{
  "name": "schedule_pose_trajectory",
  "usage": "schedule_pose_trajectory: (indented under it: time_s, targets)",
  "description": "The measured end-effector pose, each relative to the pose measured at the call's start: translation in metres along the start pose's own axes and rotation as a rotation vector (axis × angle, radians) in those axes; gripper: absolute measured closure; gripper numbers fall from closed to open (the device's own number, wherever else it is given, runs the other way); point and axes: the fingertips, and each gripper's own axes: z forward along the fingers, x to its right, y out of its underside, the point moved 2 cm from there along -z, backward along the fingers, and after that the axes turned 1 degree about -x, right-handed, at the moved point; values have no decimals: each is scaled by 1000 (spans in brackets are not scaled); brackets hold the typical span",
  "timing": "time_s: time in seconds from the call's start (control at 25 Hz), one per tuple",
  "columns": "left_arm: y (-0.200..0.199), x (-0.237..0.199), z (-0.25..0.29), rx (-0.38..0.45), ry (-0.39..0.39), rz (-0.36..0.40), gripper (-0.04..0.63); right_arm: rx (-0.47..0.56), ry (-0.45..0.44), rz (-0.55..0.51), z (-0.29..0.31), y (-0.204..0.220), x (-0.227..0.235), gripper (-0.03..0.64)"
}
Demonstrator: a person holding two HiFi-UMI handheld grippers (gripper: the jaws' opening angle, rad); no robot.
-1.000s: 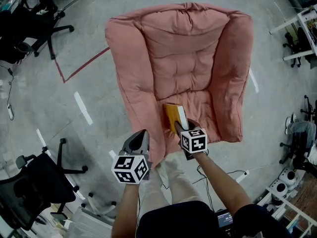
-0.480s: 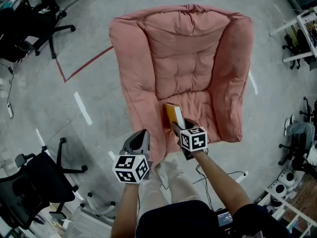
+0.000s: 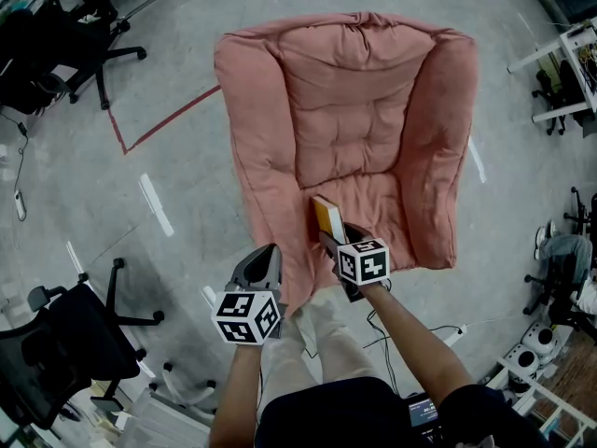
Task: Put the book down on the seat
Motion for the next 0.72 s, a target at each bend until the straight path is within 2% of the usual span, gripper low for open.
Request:
schedule_pose_trajectory:
  time_s: [0.72]
  targets:
    - [-3,-1,-20,31,-10,-21,589,25,-62,-31,-11,-8,-32,390]
